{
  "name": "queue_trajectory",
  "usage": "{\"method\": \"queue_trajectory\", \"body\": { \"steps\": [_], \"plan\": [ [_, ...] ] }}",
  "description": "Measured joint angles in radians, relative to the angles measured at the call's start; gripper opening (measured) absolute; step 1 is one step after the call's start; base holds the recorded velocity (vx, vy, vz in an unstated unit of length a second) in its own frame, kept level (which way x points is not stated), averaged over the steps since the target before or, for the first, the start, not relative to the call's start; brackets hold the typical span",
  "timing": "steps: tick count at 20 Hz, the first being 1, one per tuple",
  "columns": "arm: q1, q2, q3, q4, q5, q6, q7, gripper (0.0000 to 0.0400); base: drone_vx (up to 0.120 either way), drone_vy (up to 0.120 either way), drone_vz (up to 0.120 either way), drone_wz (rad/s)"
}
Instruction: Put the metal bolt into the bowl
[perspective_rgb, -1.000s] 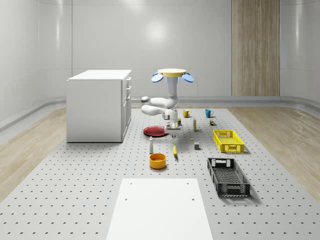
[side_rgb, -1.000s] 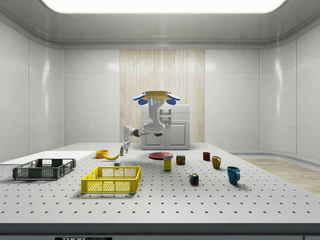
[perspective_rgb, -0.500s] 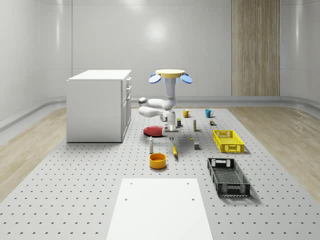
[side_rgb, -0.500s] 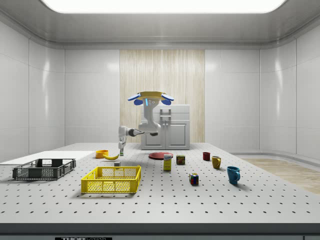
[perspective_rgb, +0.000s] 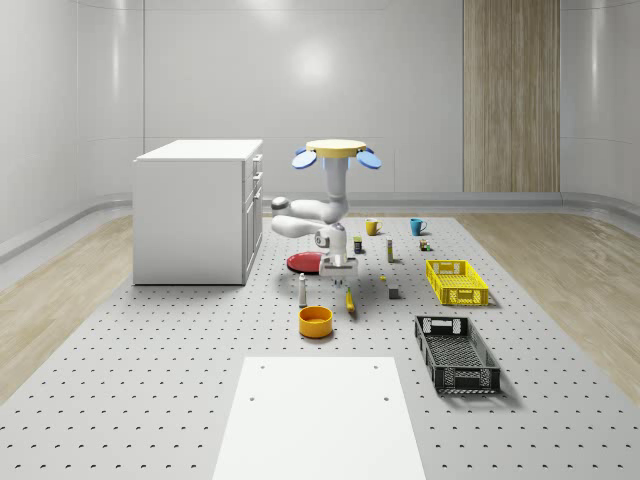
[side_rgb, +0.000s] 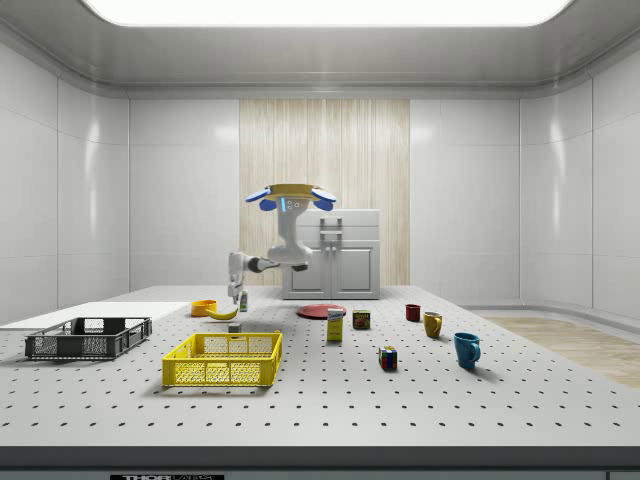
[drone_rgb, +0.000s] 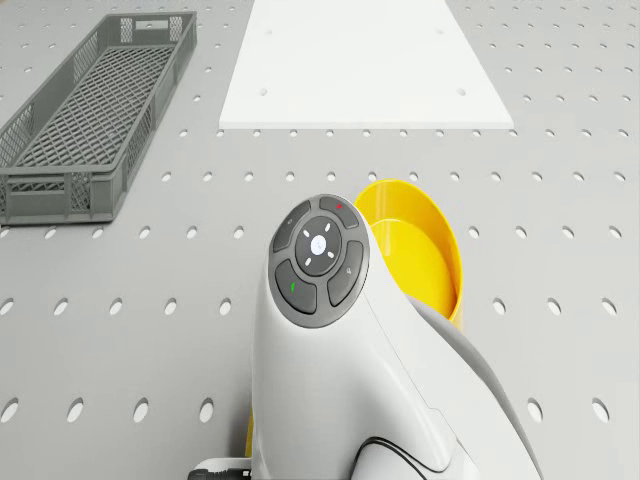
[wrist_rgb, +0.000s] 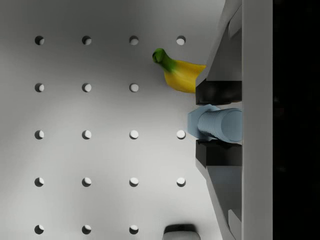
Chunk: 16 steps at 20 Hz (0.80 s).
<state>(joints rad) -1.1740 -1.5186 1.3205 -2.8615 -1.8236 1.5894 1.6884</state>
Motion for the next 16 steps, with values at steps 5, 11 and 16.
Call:
{"method": "queue_trajectory", "body": {
  "steps": [5,11,16],
  "plan": [
    [-0.001,-0.003,0.000,0.000,0.001,0.003,0.001,0.0100,0.120,-0.040,0.000,0.000],
    [-0.002,-0.007,0.001,0.000,0.003,0.007,0.001,0.0100,0.120,-0.107,0.000,0.000],
    [-0.003,-0.010,0.001,0.001,0.004,0.009,0.002,0.0100,0.120,-0.016,0.016,0.000]
  ]
}}
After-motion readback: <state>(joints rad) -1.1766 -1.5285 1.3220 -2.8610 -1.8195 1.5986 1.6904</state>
